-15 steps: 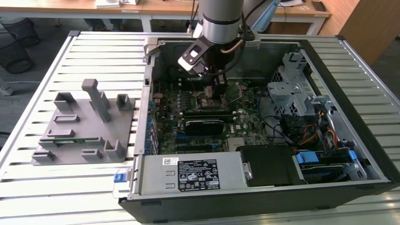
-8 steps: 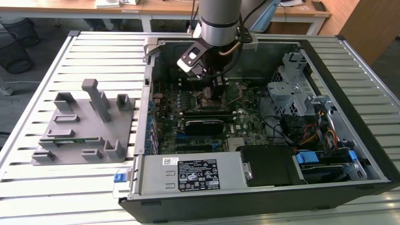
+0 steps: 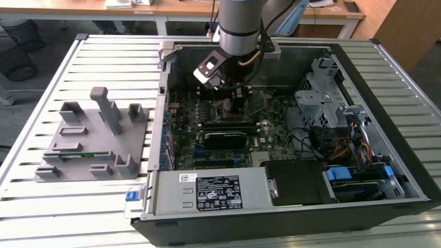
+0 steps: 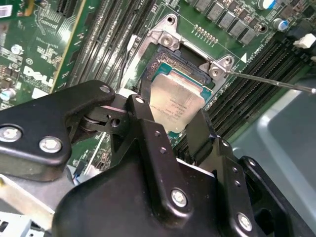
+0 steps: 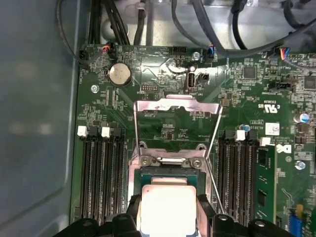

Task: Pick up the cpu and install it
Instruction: 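Place the cpu into insertion slot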

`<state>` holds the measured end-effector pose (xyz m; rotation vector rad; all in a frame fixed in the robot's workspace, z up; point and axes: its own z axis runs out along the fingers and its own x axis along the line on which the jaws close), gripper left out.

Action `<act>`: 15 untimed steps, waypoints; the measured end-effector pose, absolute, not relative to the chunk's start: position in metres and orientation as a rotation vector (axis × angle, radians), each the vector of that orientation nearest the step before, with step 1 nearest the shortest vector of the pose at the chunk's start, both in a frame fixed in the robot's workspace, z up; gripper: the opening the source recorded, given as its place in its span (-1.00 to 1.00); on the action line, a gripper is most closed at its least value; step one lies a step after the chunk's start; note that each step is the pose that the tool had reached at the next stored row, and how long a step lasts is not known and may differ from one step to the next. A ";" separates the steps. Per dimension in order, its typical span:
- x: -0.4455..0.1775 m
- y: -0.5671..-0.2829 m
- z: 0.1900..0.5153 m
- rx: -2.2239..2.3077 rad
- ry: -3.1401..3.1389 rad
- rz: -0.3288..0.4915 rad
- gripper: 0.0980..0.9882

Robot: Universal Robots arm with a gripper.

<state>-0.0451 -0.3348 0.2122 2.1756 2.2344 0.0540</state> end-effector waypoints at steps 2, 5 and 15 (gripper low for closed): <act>-0.045 -0.335 0.210 2.176 2.234 0.054 -0.03; -0.046 -0.335 0.207 2.176 2.234 0.054 -0.03; -0.048 -0.336 0.201 2.193 2.217 0.054 -0.03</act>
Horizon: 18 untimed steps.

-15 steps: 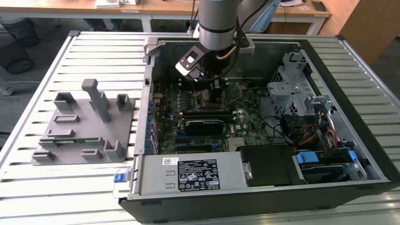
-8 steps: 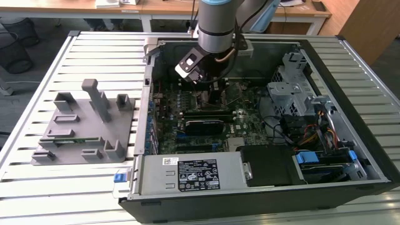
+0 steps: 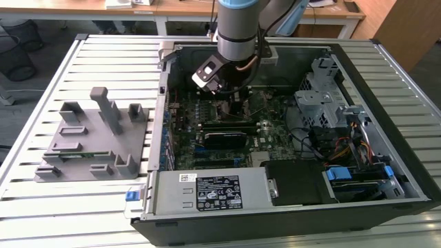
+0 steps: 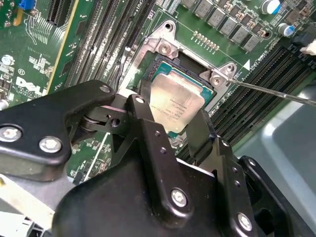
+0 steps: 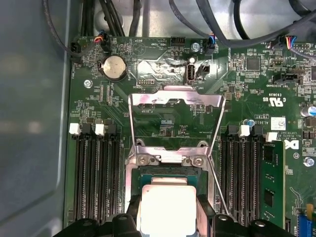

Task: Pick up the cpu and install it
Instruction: 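Place the cpu into insertion slot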

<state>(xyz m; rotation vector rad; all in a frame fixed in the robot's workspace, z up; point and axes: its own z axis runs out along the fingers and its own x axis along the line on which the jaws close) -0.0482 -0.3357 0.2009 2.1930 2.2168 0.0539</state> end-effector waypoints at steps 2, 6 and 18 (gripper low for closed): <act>-0.048 -0.336 0.200 2.193 2.217 0.054 -0.03; -0.048 -0.336 0.197 2.193 2.217 0.054 -0.03; -0.047 -0.336 0.195 2.194 2.217 0.053 -0.03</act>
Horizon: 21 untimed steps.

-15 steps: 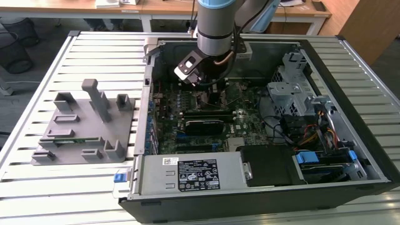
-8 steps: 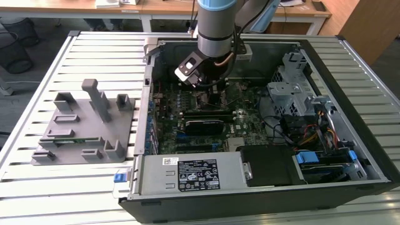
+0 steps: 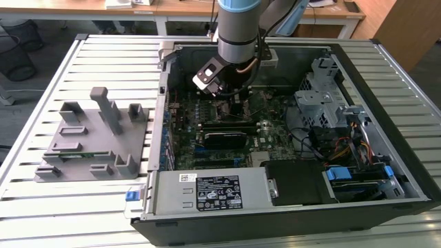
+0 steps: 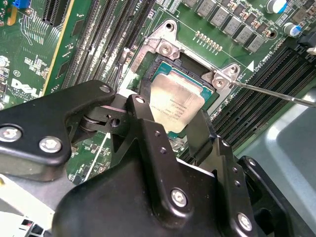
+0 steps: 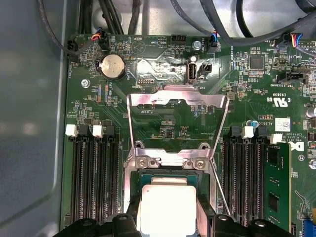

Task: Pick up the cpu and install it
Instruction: 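Place the cpu into insertion slot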

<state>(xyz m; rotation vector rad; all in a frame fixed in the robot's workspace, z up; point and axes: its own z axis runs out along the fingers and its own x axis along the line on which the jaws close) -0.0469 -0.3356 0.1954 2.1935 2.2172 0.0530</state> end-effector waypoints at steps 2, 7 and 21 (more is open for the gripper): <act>-0.047 -0.336 0.195 2.194 2.217 0.053 -0.03; -0.047 -0.336 0.195 2.193 2.217 0.053 0.13; -0.047 -0.336 0.194 2.188 2.222 0.053 0.10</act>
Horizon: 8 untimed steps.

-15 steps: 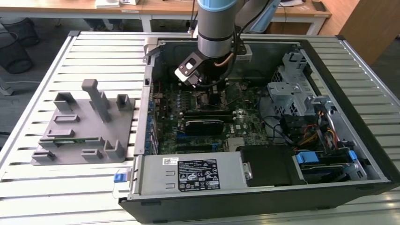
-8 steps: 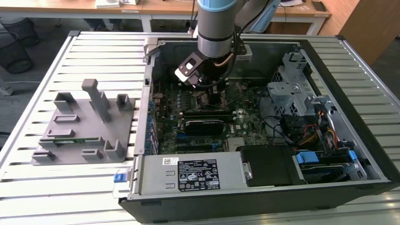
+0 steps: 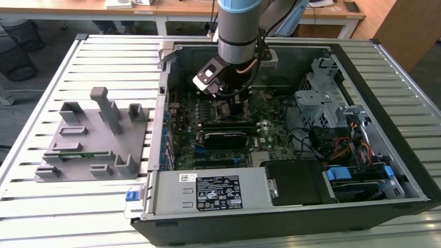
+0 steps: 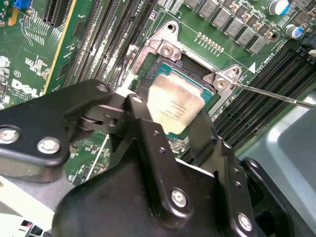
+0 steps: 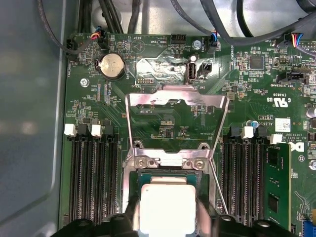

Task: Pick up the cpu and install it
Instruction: 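Place the cpu into insertion slot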

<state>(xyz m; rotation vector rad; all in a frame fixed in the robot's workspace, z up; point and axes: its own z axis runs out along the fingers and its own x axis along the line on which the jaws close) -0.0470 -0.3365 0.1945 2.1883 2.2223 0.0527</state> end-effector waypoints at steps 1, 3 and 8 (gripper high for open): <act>-0.047 -0.337 0.194 2.188 2.222 0.053 0.10; -0.047 -0.337 0.194 2.188 2.222 0.053 -0.04; -0.047 -0.336 0.194 2.188 2.222 0.053 -0.04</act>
